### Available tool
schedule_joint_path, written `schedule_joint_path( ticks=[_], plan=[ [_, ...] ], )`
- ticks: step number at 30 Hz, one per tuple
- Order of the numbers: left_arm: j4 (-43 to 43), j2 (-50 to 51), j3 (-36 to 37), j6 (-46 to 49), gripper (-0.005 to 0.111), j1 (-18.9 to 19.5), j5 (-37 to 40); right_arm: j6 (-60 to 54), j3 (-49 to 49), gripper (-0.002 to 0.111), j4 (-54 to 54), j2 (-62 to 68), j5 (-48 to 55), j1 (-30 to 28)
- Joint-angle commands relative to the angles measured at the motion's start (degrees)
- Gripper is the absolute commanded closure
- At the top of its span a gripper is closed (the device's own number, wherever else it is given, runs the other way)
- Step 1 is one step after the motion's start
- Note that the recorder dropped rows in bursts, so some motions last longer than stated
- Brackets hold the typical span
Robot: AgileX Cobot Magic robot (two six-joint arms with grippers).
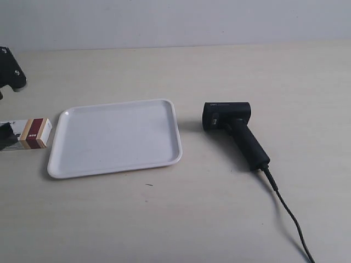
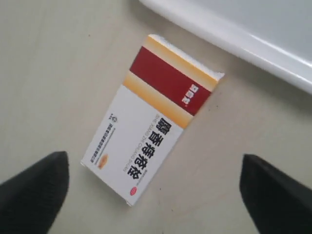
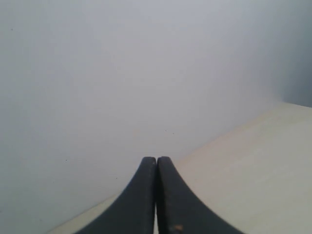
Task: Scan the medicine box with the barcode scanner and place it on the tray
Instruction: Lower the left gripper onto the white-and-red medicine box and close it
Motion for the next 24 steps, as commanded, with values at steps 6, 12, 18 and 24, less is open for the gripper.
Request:
schedule_joint_path(
  ticks=[6,12,18,24],
  plan=[
    [0.3,10.0,-7.0,11.3,0.008,-0.2,2.7,-0.1,0.3,0.108,-0.2,-0.4,0.4,-0.3],
    [-1.9,19.0,-18.8,17.7,0.008,-0.1,8.9,-0.1,0.3,0.108,-0.2,-0.4,0.4,-0.3],
    [-3.2,24.8,-21.0,21.7,0.009,0.1,10.6,-0.7,0.3,0.108,-0.2,-0.4,0.5,-0.3],
    [-3.3,24.7,-22.0,22.8,0.070,0.1,10.4,-0.7,0.3,0.108,-0.2,-0.4,0.5,-0.3]
  ],
)
